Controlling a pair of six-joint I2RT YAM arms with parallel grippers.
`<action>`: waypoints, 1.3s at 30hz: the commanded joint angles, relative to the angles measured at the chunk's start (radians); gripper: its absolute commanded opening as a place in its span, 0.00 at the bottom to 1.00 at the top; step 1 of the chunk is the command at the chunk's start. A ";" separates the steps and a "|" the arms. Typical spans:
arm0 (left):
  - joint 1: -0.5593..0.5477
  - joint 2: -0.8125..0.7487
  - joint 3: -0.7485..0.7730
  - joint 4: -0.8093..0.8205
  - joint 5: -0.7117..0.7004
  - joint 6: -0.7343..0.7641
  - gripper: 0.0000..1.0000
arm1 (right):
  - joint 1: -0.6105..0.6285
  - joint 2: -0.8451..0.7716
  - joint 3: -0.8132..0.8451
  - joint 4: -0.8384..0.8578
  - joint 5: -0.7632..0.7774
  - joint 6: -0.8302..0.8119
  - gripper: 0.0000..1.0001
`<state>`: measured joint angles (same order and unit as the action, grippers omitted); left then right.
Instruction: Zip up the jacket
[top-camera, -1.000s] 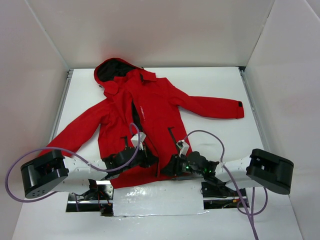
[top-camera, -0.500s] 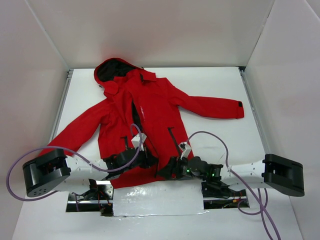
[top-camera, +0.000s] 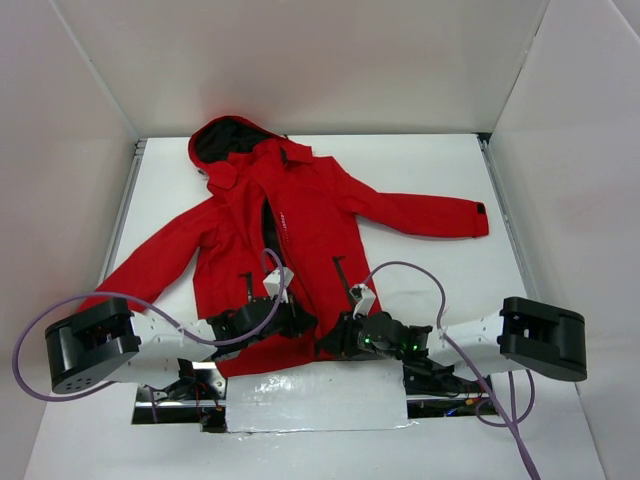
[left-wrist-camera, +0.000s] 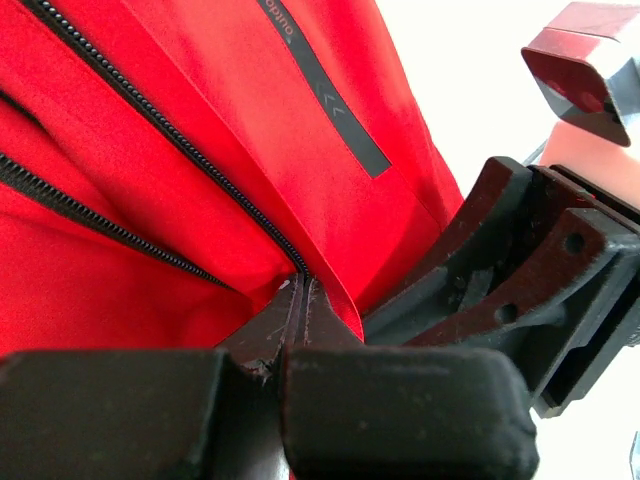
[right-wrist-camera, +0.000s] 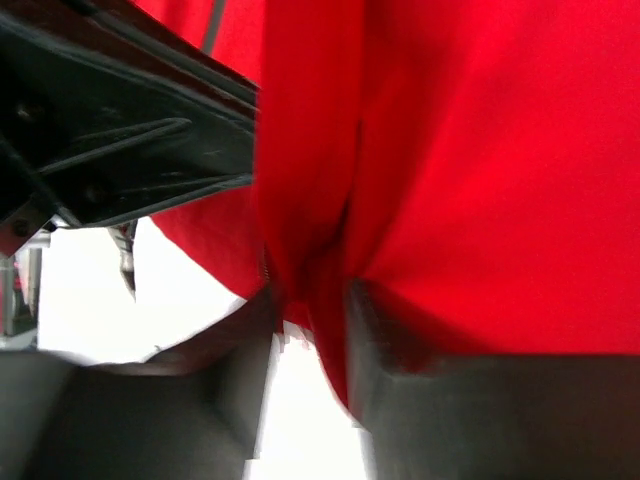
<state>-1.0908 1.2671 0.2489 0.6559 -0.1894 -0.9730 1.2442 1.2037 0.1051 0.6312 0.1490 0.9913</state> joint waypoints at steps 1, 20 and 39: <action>-0.011 -0.025 0.010 0.040 -0.010 -0.001 0.00 | 0.008 0.000 -0.022 0.134 -0.015 -0.016 0.32; -0.011 -0.098 0.032 -0.050 0.002 -0.007 0.47 | 0.008 -0.070 0.007 0.094 0.011 -0.125 0.00; -0.020 -0.038 0.055 -0.168 -0.001 -0.087 0.34 | 0.008 -0.052 0.010 0.127 0.017 -0.108 0.00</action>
<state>-1.1019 1.2106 0.2592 0.5125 -0.1825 -1.0466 1.2461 1.1484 0.0872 0.7097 0.1284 0.8925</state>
